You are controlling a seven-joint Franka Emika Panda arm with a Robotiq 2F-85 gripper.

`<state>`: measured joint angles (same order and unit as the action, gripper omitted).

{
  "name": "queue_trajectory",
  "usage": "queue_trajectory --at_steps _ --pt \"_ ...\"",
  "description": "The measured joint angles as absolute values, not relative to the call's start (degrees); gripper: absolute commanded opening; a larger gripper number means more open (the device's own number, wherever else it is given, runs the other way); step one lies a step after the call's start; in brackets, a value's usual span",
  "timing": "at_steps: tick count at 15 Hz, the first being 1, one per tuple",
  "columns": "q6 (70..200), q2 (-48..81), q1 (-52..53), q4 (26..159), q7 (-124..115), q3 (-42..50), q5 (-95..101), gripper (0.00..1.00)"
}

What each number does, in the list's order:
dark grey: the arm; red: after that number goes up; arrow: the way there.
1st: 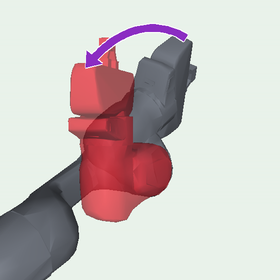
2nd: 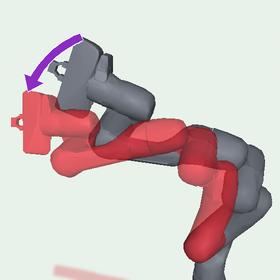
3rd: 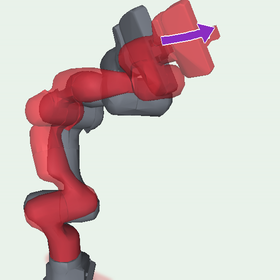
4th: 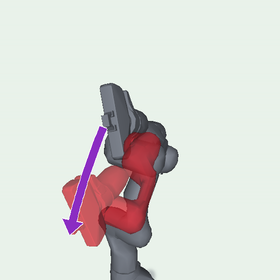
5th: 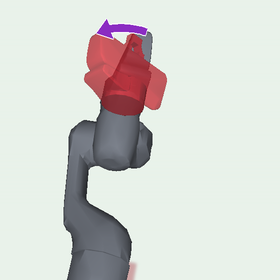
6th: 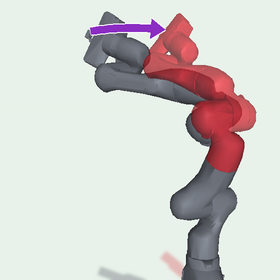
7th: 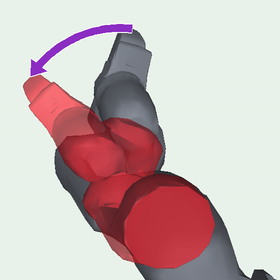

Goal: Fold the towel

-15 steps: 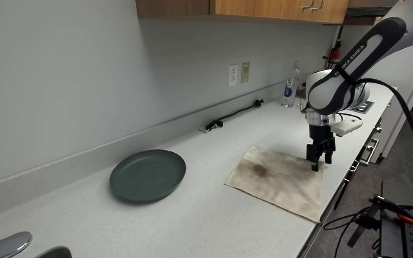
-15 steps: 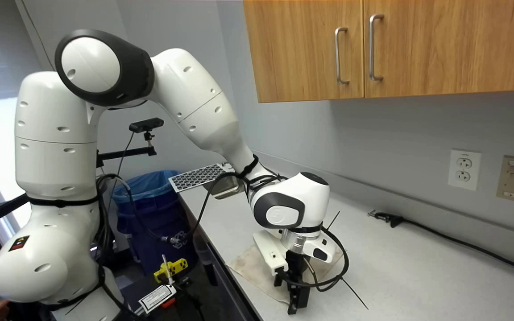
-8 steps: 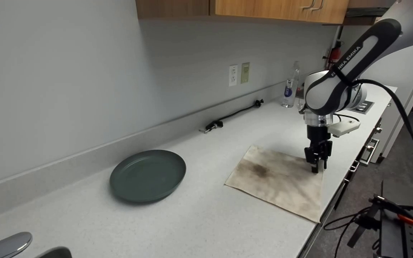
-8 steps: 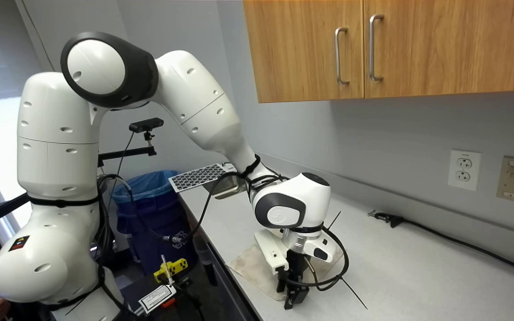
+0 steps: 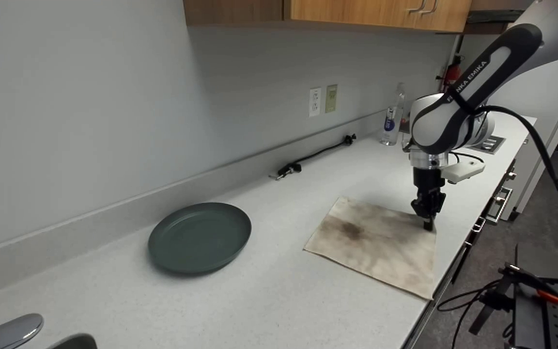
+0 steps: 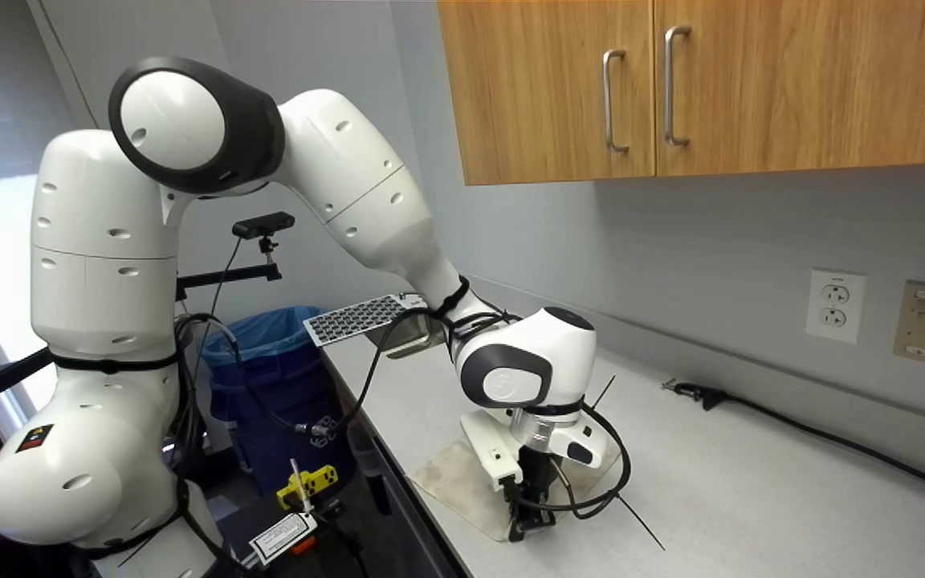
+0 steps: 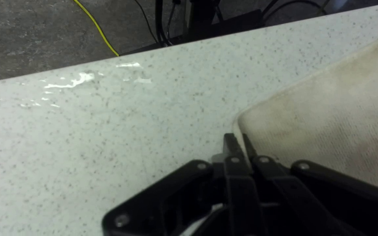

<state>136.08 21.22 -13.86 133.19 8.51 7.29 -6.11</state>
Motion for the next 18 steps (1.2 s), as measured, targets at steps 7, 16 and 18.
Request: queue_trajectory --at_steps 7,16,18 --pt "135.6 17.7 -12.7 133.3 5.2 8.7 -0.1 0.01" --pt "131.7 8.3 -10.4 133.8 1.3 8.7 6.6 0.01" --pt "130.7 7.0 -8.9 134.1 0.9 8.1 7.8 0.01"
